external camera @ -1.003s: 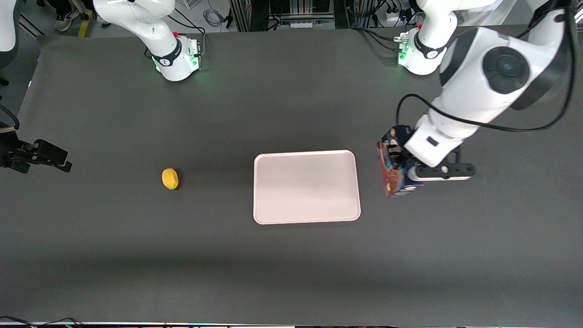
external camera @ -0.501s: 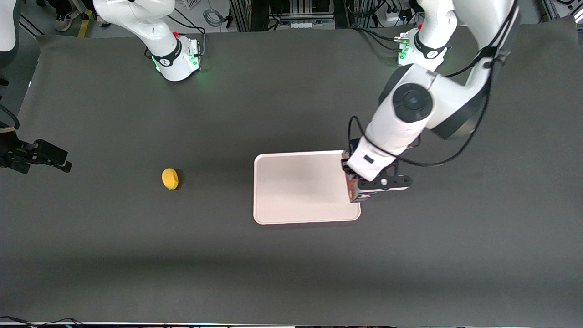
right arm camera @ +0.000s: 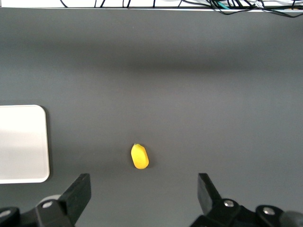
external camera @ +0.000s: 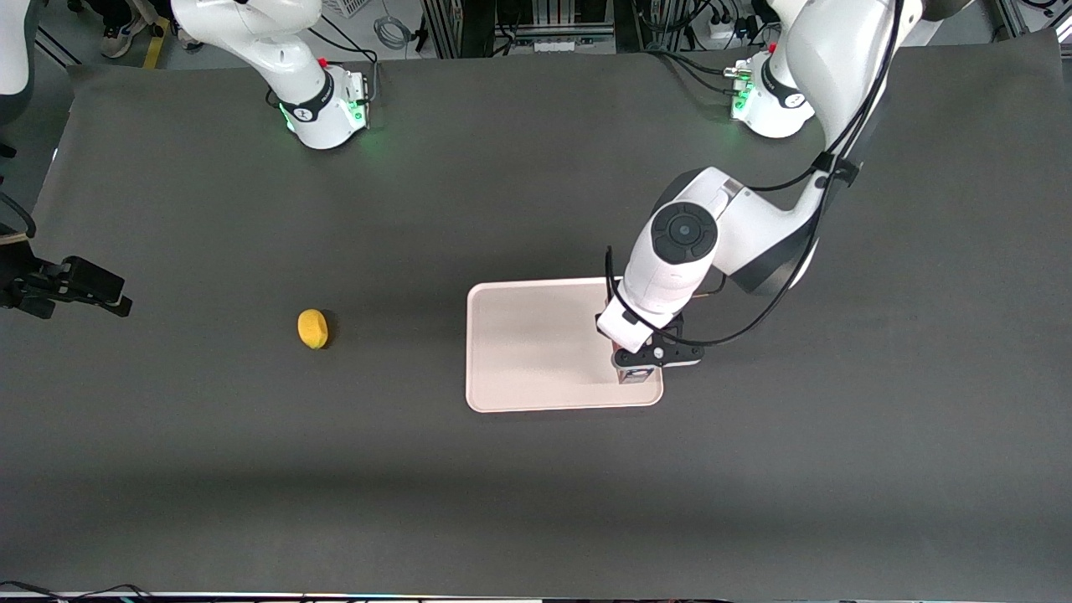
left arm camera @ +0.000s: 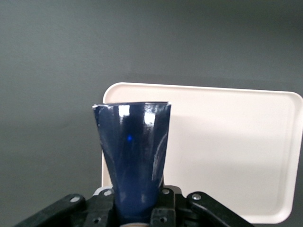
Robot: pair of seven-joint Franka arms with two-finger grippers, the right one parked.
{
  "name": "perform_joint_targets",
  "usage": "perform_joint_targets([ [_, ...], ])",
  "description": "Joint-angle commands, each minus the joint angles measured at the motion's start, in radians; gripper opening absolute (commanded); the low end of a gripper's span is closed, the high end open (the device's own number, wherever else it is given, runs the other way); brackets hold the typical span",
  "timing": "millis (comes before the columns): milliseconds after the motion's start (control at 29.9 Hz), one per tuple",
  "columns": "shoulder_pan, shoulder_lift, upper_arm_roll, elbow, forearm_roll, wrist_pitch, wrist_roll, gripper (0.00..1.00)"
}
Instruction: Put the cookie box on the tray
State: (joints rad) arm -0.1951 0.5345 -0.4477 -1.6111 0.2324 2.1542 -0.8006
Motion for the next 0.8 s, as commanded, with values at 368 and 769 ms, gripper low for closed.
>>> perform_joint_targets([
  [368,-0.069,0.104,0.072,-0.019,0.045,0.154,-0.051,0.02],
  [769,-0.084,0.111,0.089,-0.032,0.045,0.17,-0.051,0.1],
])
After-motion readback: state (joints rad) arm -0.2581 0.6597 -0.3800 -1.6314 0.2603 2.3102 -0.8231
